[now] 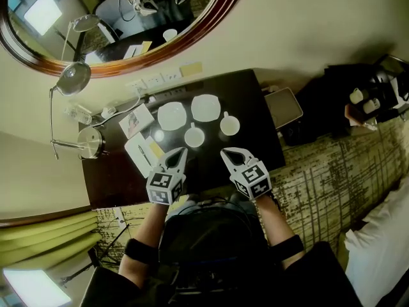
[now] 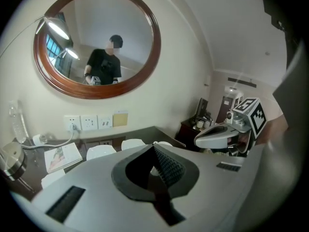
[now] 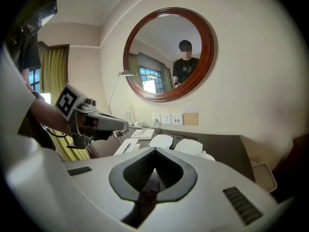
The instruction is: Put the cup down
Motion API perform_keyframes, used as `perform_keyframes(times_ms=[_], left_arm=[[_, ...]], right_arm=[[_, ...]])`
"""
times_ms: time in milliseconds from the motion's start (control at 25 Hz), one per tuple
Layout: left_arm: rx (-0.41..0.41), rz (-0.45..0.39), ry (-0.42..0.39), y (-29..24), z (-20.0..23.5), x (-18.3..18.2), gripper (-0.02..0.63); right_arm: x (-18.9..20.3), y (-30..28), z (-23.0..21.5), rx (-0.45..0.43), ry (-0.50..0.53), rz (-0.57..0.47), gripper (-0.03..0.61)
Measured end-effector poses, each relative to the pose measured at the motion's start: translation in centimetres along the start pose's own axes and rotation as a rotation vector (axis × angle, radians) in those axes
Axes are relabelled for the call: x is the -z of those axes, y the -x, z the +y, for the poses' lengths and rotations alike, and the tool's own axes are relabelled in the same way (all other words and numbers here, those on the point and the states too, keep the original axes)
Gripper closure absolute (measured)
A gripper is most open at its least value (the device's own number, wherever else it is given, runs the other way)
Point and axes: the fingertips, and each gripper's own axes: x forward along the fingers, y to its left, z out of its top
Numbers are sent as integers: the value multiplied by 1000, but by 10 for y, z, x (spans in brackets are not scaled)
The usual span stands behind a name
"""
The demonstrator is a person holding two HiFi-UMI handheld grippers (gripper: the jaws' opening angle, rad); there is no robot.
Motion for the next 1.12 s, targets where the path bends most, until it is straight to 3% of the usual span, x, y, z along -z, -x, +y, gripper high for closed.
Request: perform_keyframes(times_ms=[240, 480, 600, 720, 920, 1120], left_arm=[[-29, 53, -2, -17, 8, 7, 611], [18, 155, -19, -53, 15, 41, 403], [8, 253, -18, -66, 9, 44, 249], [30, 339, -18, -82, 4, 49, 174], [76, 441, -84, -118, 7, 58, 103], [66, 585, -123, -141, 19, 83, 87]], right_arm=[[4, -3, -2, -8, -12, 21, 578], [9, -3, -8, 24, -30, 43, 578], [15, -2, -12, 45, -41, 59, 578], [23, -2, -15, 61, -52, 71, 578], [26, -3, -14, 63, -71, 82, 578], [28, -5, -18, 69, -84, 93, 578]])
